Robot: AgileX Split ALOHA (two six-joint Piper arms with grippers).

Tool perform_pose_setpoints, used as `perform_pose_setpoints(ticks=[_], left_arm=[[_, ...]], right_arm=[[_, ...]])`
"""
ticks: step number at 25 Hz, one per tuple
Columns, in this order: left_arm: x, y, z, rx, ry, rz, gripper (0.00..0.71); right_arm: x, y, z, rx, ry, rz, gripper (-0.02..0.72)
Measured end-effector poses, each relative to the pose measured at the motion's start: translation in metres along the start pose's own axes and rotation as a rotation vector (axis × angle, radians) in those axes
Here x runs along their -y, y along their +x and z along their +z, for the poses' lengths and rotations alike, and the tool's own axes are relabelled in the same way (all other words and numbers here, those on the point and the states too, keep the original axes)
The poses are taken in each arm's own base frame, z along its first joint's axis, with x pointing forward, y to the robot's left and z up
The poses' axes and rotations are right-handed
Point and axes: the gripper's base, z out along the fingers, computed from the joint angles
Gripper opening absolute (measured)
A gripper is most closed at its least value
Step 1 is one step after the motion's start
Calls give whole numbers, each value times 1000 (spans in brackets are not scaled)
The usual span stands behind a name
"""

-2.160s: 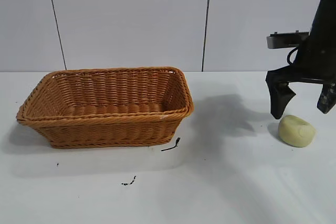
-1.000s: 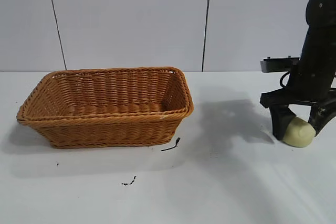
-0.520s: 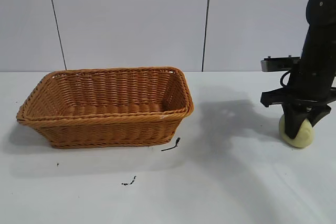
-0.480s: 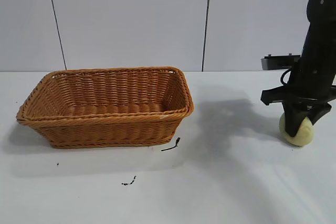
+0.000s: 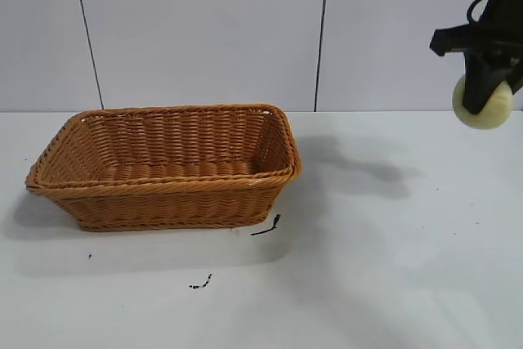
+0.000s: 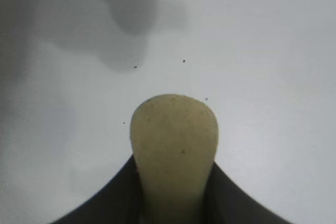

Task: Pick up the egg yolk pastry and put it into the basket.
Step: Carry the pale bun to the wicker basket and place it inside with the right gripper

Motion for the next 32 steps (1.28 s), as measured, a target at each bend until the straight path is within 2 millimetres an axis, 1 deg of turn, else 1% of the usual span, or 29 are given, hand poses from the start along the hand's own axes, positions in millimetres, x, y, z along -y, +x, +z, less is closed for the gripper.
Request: perform_pose_setpoints(ticks=[2,4,7,9,10,12,15,16,18,19,22,24,27,29,31,32], left_arm=[[0,0,0,0,0,0,696],[0,0,0,0,0,0,696],[0,0,0,0,0,0,696],[0,0,0,0,0,0,696],[0,0,0,0,0,0,696],[0,0,0,0,0,0,696],[0,0,0,0,0,0,696],[0,0,0,0,0,0,696],[0,0,0,0,0,0,696],[0,0,0,0,0,0,696],[0,0,0,0,0,0,696],[0,0,0,0,0,0,696],[0,0,0,0,0,0,696],[0,0,0,0,0,0,696],[0,0,0,0,0,0,696],[0,0,0,0,0,0,696]], right_arm=[[-15,-7,-4,21,-14,-35,141],[-40,-14,-5,43,-39,-89,138],[-87,-21,-3,65,-90,-170,137],[-124,-24,1,75,-129,-230,137],[-139,-24,3,79,-145,-254,137],[-173,-23,14,73,-179,-303,137],[-216,-18,35,67,-219,-365,137],[-229,-14,46,56,-228,-384,137],[-250,-7,65,42,-244,-412,137],[-259,-2,78,33,-249,-423,137],[-275,9,114,18,-254,-441,137],[-277,13,138,16,-251,-439,137],[-278,18,163,11,-240,-440,137],[-278,21,173,0,-236,-441,137],[-278,21,176,8,-235,-441,141],[-278,20,176,17,-237,-440,160]])
